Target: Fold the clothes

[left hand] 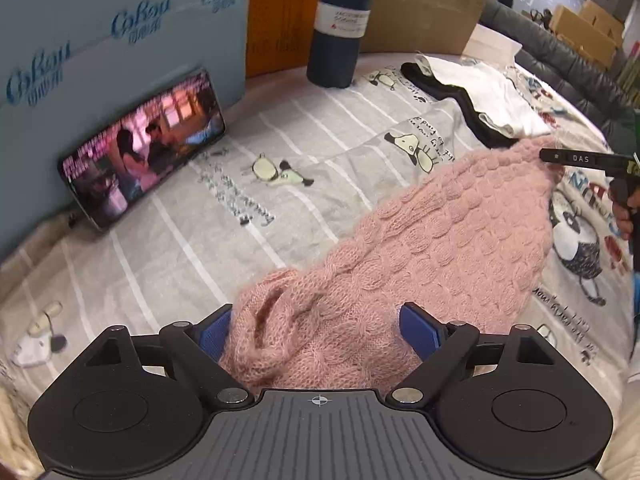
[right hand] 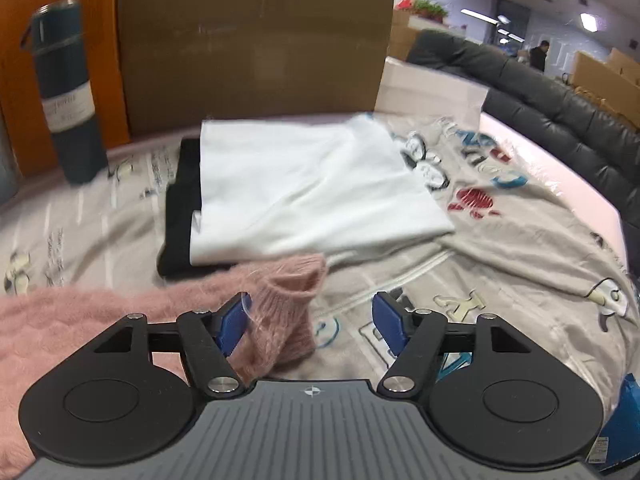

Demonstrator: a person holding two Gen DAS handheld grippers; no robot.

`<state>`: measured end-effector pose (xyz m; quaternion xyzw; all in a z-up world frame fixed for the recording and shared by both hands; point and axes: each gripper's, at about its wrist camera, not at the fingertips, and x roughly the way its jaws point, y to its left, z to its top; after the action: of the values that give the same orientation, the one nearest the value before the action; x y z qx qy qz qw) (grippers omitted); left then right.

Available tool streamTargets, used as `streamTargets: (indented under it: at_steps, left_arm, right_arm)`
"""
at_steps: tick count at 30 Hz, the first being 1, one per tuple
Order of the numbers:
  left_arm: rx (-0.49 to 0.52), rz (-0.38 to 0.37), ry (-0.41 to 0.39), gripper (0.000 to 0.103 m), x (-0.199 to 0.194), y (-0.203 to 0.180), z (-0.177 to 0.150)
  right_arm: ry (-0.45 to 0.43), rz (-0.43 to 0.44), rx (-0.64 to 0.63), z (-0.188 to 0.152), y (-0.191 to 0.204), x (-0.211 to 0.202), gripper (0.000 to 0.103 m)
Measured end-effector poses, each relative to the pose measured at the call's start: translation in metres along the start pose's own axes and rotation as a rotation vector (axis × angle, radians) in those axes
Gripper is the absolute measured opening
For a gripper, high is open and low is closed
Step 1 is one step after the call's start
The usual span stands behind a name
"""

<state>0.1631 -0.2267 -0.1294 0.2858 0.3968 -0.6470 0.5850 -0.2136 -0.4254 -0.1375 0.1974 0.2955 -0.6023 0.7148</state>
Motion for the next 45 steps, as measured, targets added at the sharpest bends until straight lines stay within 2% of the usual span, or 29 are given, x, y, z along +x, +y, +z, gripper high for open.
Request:
streamTargets:
  at_steps: [3,4,5,6,8,11,16,21,24,30,32,34,40,42,45]
  left_arm:
    - [0.009,-0.003,-0.013,0.063,-0.003,0.001,-0.002]
    - [0.019,-0.003,-0.022,0.052,-0.005,0.001,-0.003]
    - [0.027,-0.003,-0.031,0.045,-0.008,0.000,-0.004]
    - [0.034,0.000,-0.040,0.042,-0.010,-0.002,-0.006]
    - [0.056,0.015,-0.058,0.029,-0.014,-0.005,-0.011]
    - [0.098,0.038,-0.090,0.018,-0.022,-0.014,-0.018]
    - [0.164,0.082,-0.116,0.015,-0.031,-0.028,-0.030]
    - [0.204,0.081,-0.141,0.015,-0.041,-0.046,-0.040]
    - [0.239,0.068,-0.132,0.015,-0.044,-0.062,-0.047]
    - [0.250,0.067,-0.110,0.015,-0.041,-0.073,-0.055]
    - [0.242,0.074,-0.104,0.015,-0.038,-0.072,-0.056]
    - [0.239,0.086,-0.102,0.016,-0.036,-0.072,-0.057]
    - [0.244,0.115,-0.095,0.022,-0.031,-0.073,-0.054]
    - [0.247,0.115,-0.095,0.028,-0.029,-0.073,-0.052]
    - [0.252,0.115,-0.101,0.050,-0.027,-0.074,-0.048]
  right_arm:
    - [-0.065,0.073,-0.022,0.008,0.015,-0.020,0.067]
    - [-0.082,0.107,-0.032,0.010,0.022,-0.026,0.069]
    - [-0.082,0.156,-0.043,0.014,0.031,-0.030,0.070]
    - [-0.081,0.206,-0.054,0.017,0.040,-0.034,0.071]
    - [-0.070,0.320,-0.092,0.023,0.059,-0.039,0.076]
    - [-0.045,0.485,-0.253,0.021,0.096,-0.044,0.084]
    - [-0.045,0.662,-0.602,0.014,0.145,-0.048,0.087]
    - [-0.113,0.729,-0.867,0.009,0.174,-0.044,0.087]
    - [-0.126,0.769,-0.956,0.003,0.186,-0.039,0.087]
    - [-0.162,0.820,-1.039,-0.007,0.201,-0.035,0.086]
    - [-0.156,0.844,-1.041,-0.008,0.203,-0.034,0.076]
    - [-0.133,0.870,-1.022,-0.008,0.204,-0.030,0.048]
    - [-0.082,0.913,-1.001,-0.009,0.207,-0.024,0.037]
    - [-0.077,0.916,-1.002,-0.010,0.208,-0.023,0.034]
    - [-0.065,0.924,-1.004,-0.012,0.208,-0.022,0.026]
